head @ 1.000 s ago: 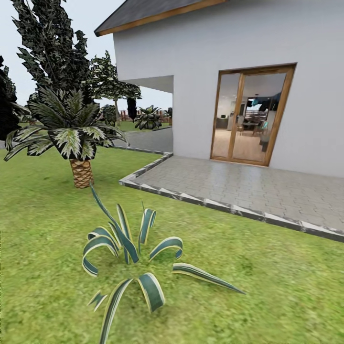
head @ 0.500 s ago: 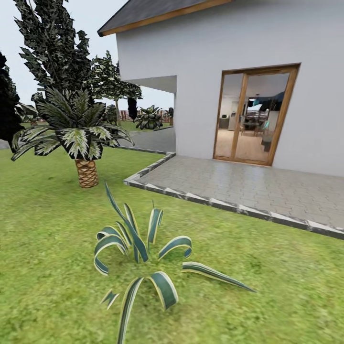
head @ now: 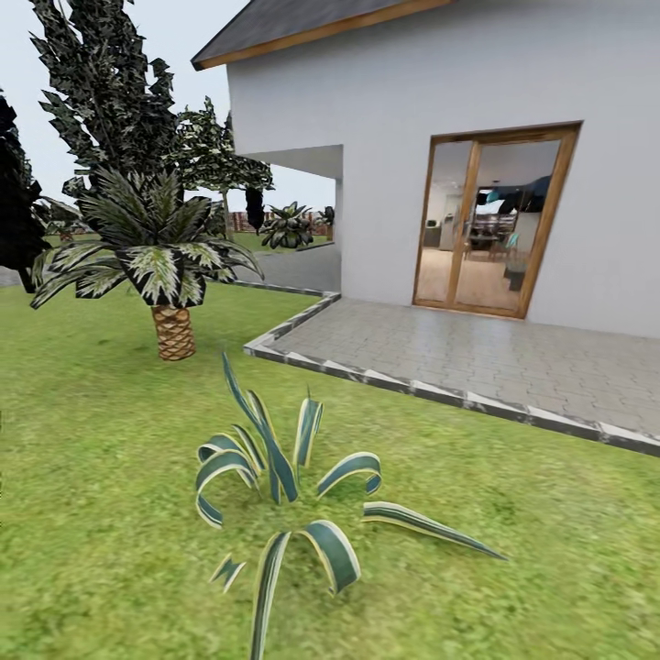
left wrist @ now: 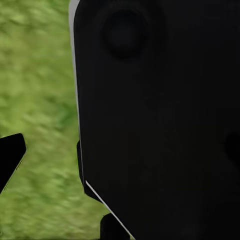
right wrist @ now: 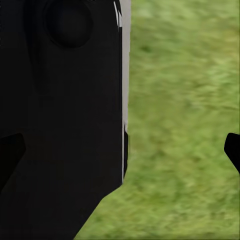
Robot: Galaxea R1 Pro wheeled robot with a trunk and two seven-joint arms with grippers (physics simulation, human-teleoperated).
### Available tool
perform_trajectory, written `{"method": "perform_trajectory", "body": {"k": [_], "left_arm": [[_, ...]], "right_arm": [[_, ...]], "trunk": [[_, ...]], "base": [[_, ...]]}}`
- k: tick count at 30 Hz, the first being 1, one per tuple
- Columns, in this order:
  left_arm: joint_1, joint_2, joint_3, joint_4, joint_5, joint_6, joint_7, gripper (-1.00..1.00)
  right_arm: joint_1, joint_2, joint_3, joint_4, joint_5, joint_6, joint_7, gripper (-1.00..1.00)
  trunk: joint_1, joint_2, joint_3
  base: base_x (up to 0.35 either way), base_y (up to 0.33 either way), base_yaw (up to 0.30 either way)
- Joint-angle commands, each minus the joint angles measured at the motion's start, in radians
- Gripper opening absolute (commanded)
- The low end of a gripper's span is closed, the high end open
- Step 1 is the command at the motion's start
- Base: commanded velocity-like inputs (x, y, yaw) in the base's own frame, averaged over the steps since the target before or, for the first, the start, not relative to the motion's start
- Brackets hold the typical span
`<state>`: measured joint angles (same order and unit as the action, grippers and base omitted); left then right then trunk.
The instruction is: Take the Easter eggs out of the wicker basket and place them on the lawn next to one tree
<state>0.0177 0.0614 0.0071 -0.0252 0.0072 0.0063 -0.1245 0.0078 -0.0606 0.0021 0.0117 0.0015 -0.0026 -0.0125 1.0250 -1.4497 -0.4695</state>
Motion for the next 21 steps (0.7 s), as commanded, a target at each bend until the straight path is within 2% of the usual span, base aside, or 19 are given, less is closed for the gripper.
{"method": "perform_trajectory", "body": {"k": [1, 17, 21], "left_arm": [[0.001, 0.0, 0.001, -0.002, 0.001, 0.0, -0.002, 1.0], [0.001, -0.002, 0.002, -0.002, 0.002, 0.0, 0.001, 1.0], [0.001, -0.001, 0.002, -0.001, 0.001, 0.001, -0.005, 1.0]], "right_arm": [[0.0, -0.001, 0.001, 0.0, -0.001, 0.0, -0.001, 1.0], [0.0, -0.004, -0.002, 0.005, -0.006, 0.002, -0.001, 1.0], [0.0, -0.004, -0.006, 0.005, -0.01, 0.0, -0.001, 1.0]], "trunk": [[0.0, 0.0, -0.001], [0.0, 0.0, -0.001], [0.0, 0.0, -0.001]], "base": [[-0.001, 0.111, 0.0], [0.0, 0.012, 0.0], [0.0, 0.196, 0.0]]}}
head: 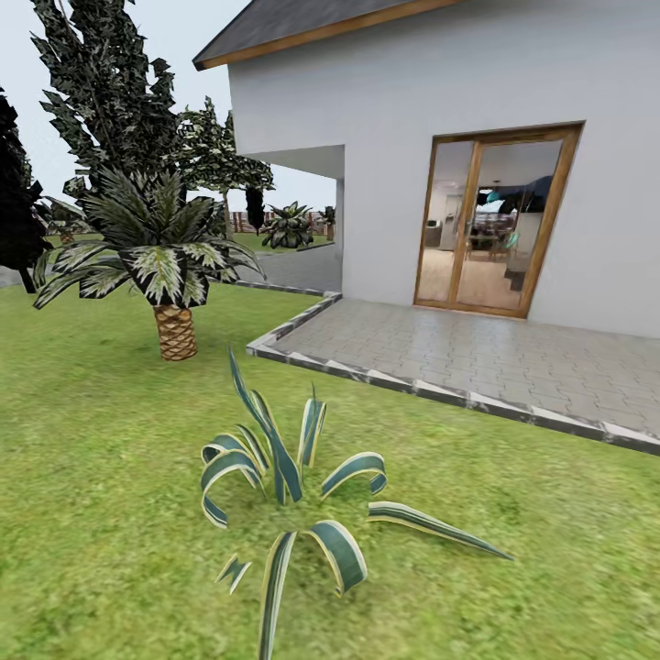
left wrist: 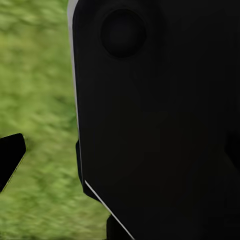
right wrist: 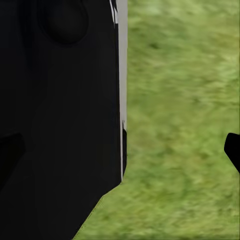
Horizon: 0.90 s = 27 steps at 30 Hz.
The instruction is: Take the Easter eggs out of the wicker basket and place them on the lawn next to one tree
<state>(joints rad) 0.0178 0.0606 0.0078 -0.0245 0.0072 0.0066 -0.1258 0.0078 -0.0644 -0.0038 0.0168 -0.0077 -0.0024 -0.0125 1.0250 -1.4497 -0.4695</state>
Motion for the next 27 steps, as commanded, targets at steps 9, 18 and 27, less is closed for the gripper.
{"method": "perform_trajectory", "body": {"k": [9, 18, 27], "left_arm": [[0.001, 0.001, -0.001, -0.003, -0.002, 0.0, -0.005, 1.0], [0.001, -0.001, 0.0, -0.003, 0.002, 0.0, -0.001, 1.0], [0.001, -0.001, 0.001, -0.003, 0.002, 0.0, 0.001, 1.0]], "right_arm": [[0.0, 0.001, 0.001, 0.0, -0.001, -0.001, -0.001, 1.0], [0.0, 0.004, -0.002, 0.0, -0.001, 0.0, -0.001, 1.0], [0.0, 0.004, -0.004, 0.0, -0.003, 0.0, 0.001, 1.0]], "trunk": [[0.0, 0.0, -0.001], [0.0, 0.0, 0.0], [0.0, 0.0, 0.004]], "base": [[0.006, 0.306, 0.0], [0.011, 0.049, 0.0], [0.0, 0.0, -0.133]]}}
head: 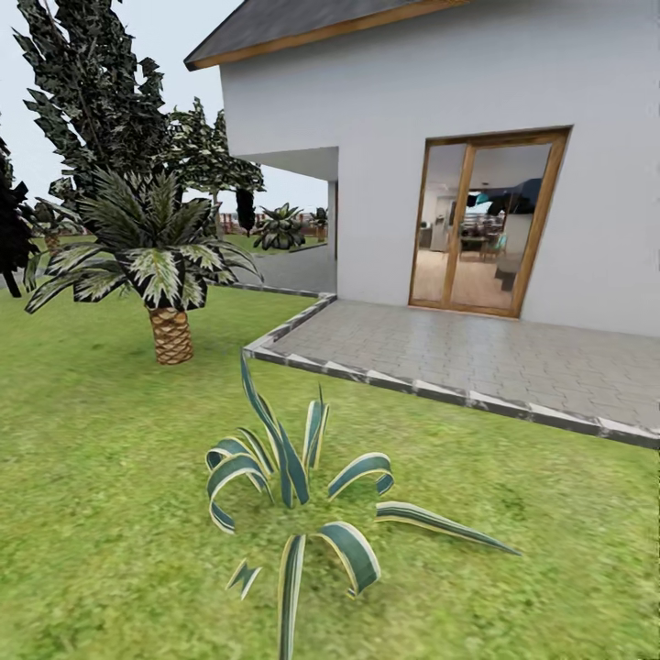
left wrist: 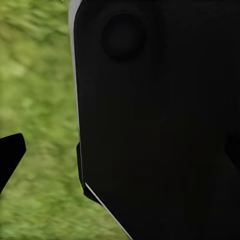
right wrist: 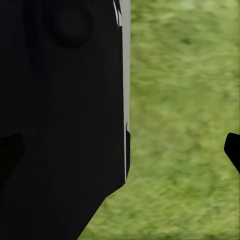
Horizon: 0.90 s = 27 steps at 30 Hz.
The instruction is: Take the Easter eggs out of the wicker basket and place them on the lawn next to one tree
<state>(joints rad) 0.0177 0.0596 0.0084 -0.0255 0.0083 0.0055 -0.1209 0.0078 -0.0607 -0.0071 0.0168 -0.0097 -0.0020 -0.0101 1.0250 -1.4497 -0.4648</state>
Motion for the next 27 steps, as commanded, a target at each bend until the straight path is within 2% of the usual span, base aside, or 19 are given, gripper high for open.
{"method": "perform_trajectory", "body": {"k": [1, 8, 18, 23, 27], "left_arm": [[0.001, 0.0, 0.001, -0.002, 0.001, 0.001, -0.003, 1.0], [0.001, 0.0, -0.001, -0.002, 0.001, 0.001, -0.003, 1.0], [0.001, 0.0, -0.001, -0.002, 0.001, 0.001, -0.003, 1.0], [0.001, -0.001, -0.001, -0.002, 0.0, 0.001, -0.004, 1.0], [0.001, 0.0, -0.002, -0.001, -0.003, 0.002, -0.009, 1.0]], "right_arm": [[0.0, 0.0, -0.001, 0.0, -0.001, 0.0, -0.001, 1.0], [0.0, -0.001, 0.001, 0.0, 0.0, -0.001, -0.002, 1.0], [0.0, -0.001, -0.001, 0.0, -0.001, -0.001, -0.001, 1.0], [0.0, 0.0, 0.0, 0.0, 0.0, 0.0, -0.002, 1.0], [0.0, 0.0, 0.001, 0.0, 0.0, 0.0, -0.002, 1.0]], "trunk": [[0.0, 0.0, 0.0], [0.0, 0.0, 0.0], [0.0, 0.0, 0.0], [0.0, 0.0, 0.0], [0.0, 0.0, 0.0]], "base": [[0.0, 0.0, -0.047], [0.0, 0.0, -0.019], [0.0, 0.0, -0.205], [0.0, 0.01, -0.024], [0.0, 0.19, -0.002]]}}
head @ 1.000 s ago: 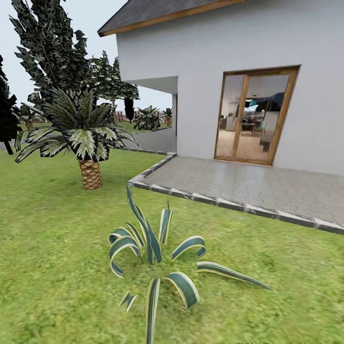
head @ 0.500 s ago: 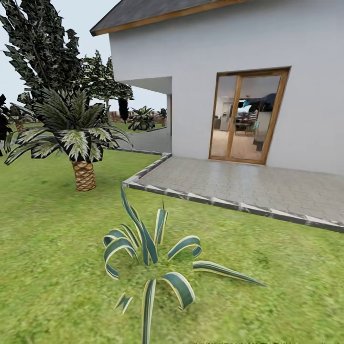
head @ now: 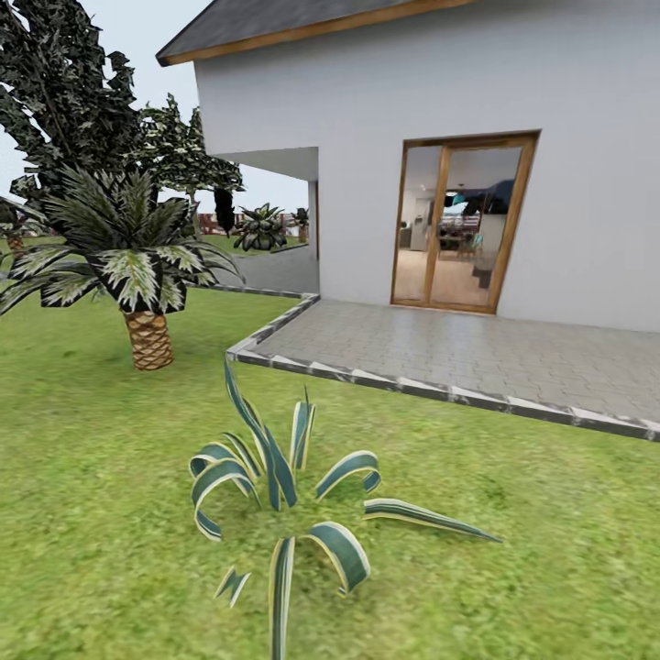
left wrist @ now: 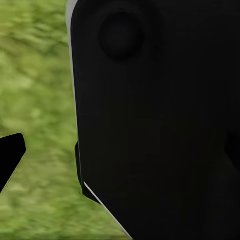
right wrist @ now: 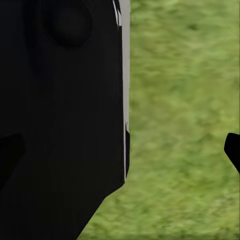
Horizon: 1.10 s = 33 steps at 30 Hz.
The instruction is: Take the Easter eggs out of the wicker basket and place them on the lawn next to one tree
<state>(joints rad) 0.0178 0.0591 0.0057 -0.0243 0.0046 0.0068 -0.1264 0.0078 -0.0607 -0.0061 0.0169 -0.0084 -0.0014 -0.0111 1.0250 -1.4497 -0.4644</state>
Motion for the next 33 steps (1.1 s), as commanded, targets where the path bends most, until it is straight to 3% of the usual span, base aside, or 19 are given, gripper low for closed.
{"method": "perform_trajectory", "body": {"k": [1, 17, 33], "left_arm": [[0.001, 0.0, 0.001, -0.002, 0.0, 0.001, -0.004, 1.0], [0.001, -0.001, 0.0, -0.005, 0.0, 0.0, -0.003, 1.0], [0.001, -0.001, 0.0, -0.004, 0.001, 0.0, -0.004, 1.0]], "right_arm": [[0.0, 0.0, 0.0, 0.0, 0.0, 0.0, -0.001, 1.0], [0.0, 0.001, 0.0, 0.0, 0.001, -0.001, -0.002, 1.0], [0.0, 0.001, -0.001, 0.0, -0.001, -0.001, -0.003, 1.0]], "trunk": [[0.0, 0.0, -0.001], [0.0, 0.0, -0.001], [0.0, 0.0, 0.004]], "base": [[0.0, 0.285, 0.0], [0.0, 0.288, 0.0], [0.0, 0.027, -0.182]]}}
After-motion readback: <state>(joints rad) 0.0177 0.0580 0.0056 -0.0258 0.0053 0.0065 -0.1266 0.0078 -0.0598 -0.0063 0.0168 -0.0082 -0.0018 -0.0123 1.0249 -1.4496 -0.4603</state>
